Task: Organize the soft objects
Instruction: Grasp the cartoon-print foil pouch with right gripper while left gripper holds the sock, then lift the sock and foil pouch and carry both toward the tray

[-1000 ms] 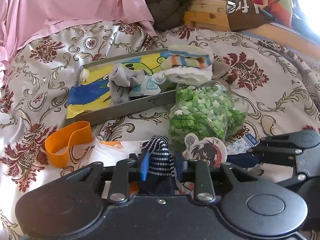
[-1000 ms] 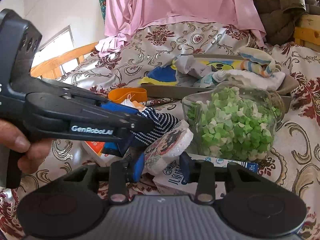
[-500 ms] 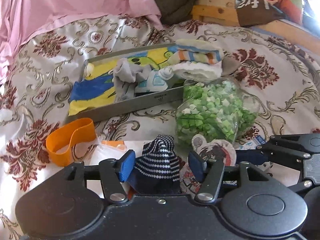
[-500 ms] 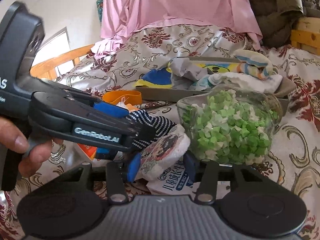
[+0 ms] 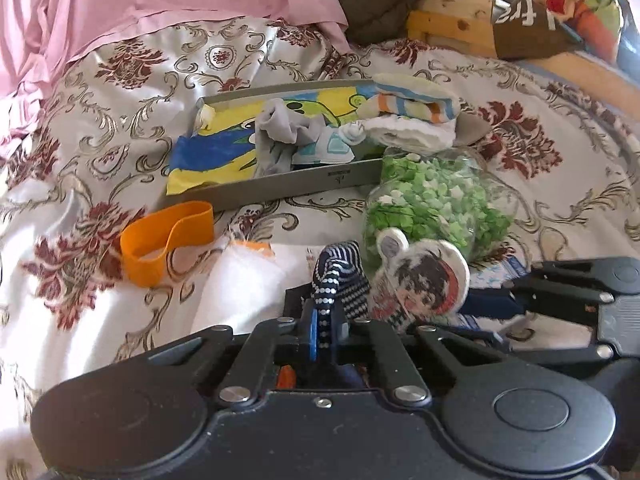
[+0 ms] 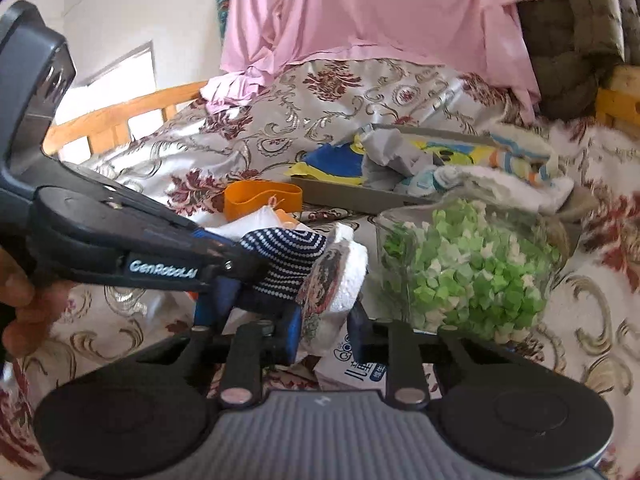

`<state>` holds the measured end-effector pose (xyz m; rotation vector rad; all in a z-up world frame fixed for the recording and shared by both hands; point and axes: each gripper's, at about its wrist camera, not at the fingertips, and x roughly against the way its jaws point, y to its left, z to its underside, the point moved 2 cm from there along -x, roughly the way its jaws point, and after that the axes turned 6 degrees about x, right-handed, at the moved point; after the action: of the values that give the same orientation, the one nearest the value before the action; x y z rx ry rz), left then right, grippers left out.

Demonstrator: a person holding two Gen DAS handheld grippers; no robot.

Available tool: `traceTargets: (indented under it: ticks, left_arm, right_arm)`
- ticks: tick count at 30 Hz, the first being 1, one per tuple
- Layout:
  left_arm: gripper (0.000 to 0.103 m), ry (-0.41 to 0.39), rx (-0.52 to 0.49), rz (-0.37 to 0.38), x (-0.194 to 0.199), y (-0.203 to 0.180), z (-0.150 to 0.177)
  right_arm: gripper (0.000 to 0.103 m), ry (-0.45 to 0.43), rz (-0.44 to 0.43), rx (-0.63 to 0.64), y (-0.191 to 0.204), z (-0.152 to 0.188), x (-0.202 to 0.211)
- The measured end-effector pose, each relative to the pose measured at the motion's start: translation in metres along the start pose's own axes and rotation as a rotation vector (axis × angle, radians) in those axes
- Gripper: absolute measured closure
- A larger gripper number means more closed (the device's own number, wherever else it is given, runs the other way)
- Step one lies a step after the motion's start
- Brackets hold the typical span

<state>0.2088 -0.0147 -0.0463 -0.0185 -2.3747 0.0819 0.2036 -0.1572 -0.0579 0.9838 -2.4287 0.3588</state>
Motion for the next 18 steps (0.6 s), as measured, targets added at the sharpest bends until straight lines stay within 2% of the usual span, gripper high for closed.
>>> traceTargets:
  ticks: [3, 9, 12, 18]
  left_arm:
    - [0.099, 0.0, 0.004, 0.013, 0.012, -0.001, 0.012]
    - [0.1, 0.009, -0.03, 0.038, 0.033, -0.008, 0.037]
    - [0.1, -0.006, -0.049, 0.029, 0.043, -0.007, 0.043]
    - [0.101, -0.042, -0.068, -0.04, 0.055, -0.002, 0.045]
  right_arm:
    - [0.086, 0.003, 0.038, 0.079, 0.012, 0.001, 0.011]
    - [0.088, -0.037, 0.067, 0.152, 0.027, 0.002, 0.032]
    - [0.088, -0.064, 0.091, 0.189, 0.03, 0.002, 0.039]
    - [0.09, -0.107, 0.151, 0.313, 0.048, 0.006, 0.043]
